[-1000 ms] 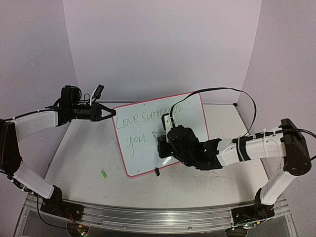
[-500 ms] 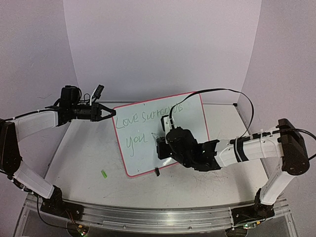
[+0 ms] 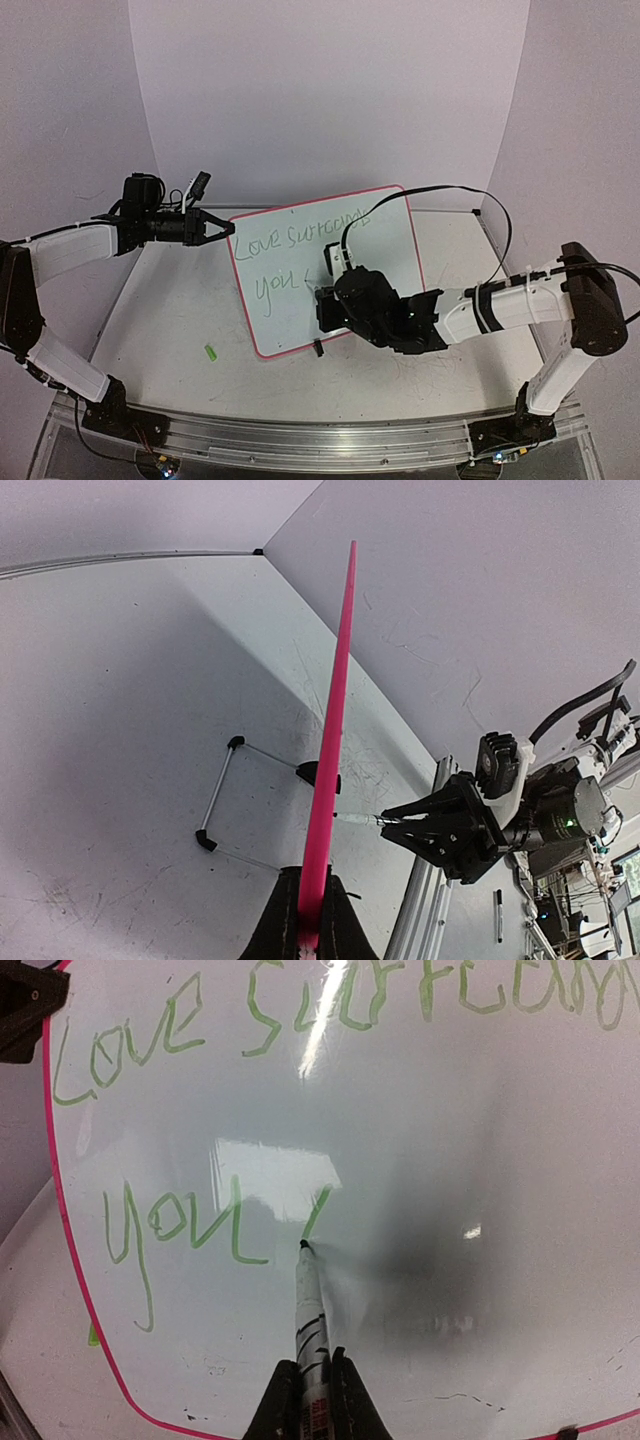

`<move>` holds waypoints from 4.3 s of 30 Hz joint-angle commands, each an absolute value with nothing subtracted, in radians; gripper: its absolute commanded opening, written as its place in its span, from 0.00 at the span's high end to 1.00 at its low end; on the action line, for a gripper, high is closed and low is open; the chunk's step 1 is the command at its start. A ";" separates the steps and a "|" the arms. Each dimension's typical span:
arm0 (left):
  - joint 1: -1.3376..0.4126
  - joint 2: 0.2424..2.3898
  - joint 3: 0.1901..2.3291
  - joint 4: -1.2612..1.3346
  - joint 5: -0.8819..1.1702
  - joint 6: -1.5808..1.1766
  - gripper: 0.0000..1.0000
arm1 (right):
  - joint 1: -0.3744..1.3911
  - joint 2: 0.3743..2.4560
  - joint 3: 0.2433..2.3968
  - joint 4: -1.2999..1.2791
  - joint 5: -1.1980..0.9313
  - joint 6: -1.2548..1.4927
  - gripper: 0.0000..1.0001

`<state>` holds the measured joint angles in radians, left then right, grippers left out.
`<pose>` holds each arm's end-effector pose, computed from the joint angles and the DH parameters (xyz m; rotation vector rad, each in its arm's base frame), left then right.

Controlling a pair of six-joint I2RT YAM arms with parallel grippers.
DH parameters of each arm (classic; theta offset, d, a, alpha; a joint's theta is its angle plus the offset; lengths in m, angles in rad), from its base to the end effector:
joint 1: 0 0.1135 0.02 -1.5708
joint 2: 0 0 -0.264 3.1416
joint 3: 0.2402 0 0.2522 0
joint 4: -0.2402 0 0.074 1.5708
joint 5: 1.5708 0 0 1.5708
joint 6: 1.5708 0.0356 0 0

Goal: Write a sentence on the whiteboard

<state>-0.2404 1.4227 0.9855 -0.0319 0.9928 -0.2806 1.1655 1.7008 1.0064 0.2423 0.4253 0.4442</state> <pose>0.2957 -0.1032 0.2830 0.6095 1.9626 -1.3291 0.1620 0.3403 0.2181 -0.4559 1.9803 0.6072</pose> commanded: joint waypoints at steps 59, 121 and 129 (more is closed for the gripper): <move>-0.242 1.436 0.981 -0.030 0.974 -0.295 0.99 | 1.106 1.636 1.060 0.236 0.446 0.453 1.00; -0.242 1.434 0.981 -0.029 0.974 -0.295 0.99 | 1.120 1.610 0.982 0.234 0.452 0.498 1.00; -0.243 1.433 0.982 -0.030 0.974 -0.295 0.99 | 1.091 1.578 0.967 0.261 0.455 0.472 1.00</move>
